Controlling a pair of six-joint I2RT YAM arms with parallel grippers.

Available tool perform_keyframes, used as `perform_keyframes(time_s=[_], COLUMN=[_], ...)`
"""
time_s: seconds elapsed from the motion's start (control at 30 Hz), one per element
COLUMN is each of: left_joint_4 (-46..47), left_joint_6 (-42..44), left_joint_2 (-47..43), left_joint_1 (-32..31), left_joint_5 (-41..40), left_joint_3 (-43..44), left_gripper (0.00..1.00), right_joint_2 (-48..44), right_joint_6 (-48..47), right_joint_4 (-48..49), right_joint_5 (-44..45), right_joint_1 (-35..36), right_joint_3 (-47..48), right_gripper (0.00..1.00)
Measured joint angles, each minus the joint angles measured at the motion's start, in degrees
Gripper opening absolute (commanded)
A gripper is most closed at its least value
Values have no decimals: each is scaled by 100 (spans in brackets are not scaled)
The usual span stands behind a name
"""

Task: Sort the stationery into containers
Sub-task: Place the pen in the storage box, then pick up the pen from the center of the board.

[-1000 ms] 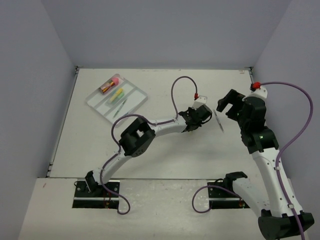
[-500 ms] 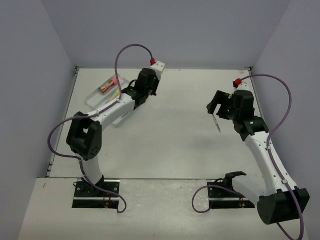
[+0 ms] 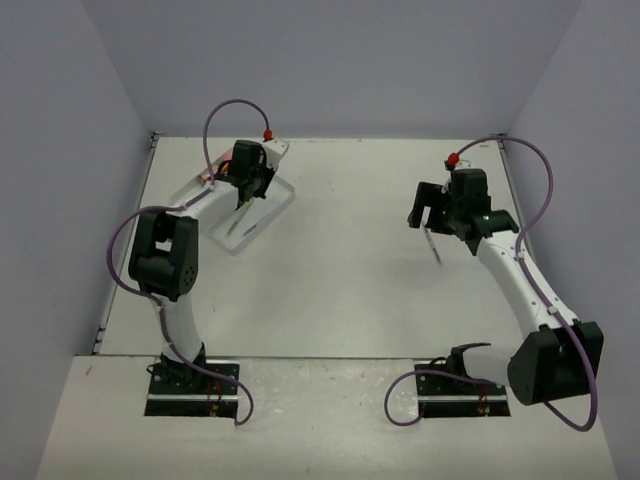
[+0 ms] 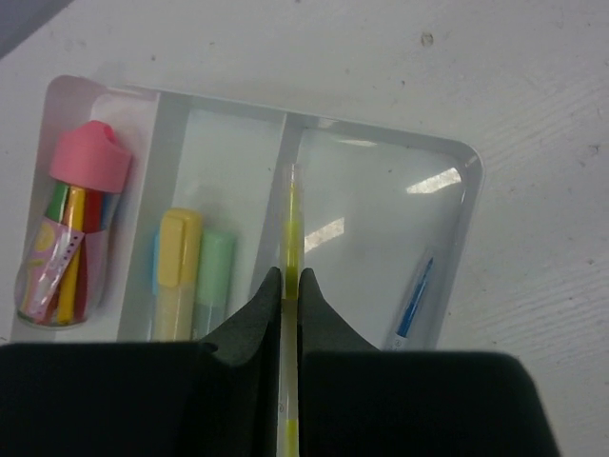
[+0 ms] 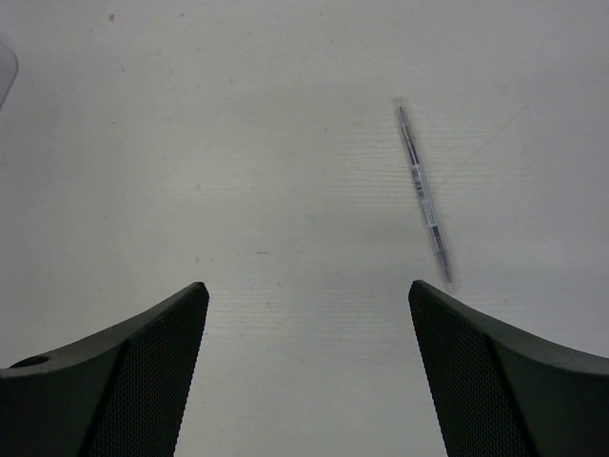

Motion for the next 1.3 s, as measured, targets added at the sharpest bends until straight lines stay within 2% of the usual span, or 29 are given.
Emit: perform_keyframes(time_s=[0.07,0.17,0.23,0.4,0.47,0.6,0.77,0.87,1.07,1.17,1.3], left_joint_4=[-30,-29,-20,-61,-77,-405,-1124,-1324,-1003,-886,-877], left_joint_6=[5,3,-13,-82,-133,-449,-1216,-1698,-2318,-2426,-2482], left_joint_2=[96,218,276,344,343,291,-387,-1417,-3600,-4094,-4171], left_joint_1=[6,-4,-4,-1,-1,-3,-1,10,6,6,6], left_joint_5=[159,291,322,318,260,-105,-524,-312,352,486,594], left_joint_3=[-4,-17,-58,-143,-137,70,594,608,413,226,-167], left_gripper=[23,42,60,74,98,100,100,100,100,100,100], right_joint_2=[353,838,1093,1836,2158,2715,3468,3818,4300,4407,4648], right_joint_6=[-113,-249,-348,-677,-769,-948,-1116,-1196,-1409,-1521,-1602], right_joint_4=[-102,-212,-267,-406,-456,-637,-916,-1106,-1527,-1733,-1877], right_joint_5=[37,173,261,438,446,397,313,335,293,261,246], right_joint_1=[0,-7,-28,-120,-193,-507,-851,-860,-829,-828,-827], right_joint_3=[262,577,702,1003,1167,1540,2123,2309,2495,2587,2798], right_gripper=[88,88,87,83,76,61,57,53,51,50,45])
